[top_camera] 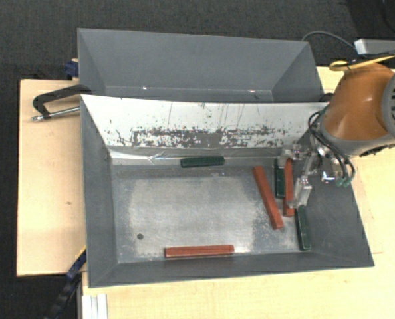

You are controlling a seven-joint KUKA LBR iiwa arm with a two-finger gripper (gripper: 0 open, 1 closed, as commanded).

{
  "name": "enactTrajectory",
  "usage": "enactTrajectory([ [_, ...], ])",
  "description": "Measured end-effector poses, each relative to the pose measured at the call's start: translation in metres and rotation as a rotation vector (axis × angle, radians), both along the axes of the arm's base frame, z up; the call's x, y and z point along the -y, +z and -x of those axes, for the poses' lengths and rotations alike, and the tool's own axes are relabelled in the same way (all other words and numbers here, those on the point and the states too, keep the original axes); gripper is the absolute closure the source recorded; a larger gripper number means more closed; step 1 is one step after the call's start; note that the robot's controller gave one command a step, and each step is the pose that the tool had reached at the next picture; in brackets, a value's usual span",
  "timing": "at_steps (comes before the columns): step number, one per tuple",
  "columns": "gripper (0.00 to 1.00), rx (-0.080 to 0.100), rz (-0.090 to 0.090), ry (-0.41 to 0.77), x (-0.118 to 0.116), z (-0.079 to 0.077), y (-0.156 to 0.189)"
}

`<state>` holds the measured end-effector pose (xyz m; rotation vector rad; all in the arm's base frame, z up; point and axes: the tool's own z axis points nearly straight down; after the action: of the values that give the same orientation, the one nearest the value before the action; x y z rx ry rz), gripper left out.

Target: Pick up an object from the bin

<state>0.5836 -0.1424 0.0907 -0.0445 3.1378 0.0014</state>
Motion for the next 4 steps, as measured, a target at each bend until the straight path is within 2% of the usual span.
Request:
enactTrajectory([
  [1, 0.0, 0.002, 0.002, -0.011, 0.018, 0.002, -0.001],
  [2, 0.0, -0.001, 0.0, -0.139, -0.029, -0.001, -0.006],
  [3, 0.0, 0.002, -0.003, -0.192, -0.03, -0.005, -0.006],
  [4, 0.0, 0.003, -0.001, -0.379, -0.002, -0.006, -0.011],
])
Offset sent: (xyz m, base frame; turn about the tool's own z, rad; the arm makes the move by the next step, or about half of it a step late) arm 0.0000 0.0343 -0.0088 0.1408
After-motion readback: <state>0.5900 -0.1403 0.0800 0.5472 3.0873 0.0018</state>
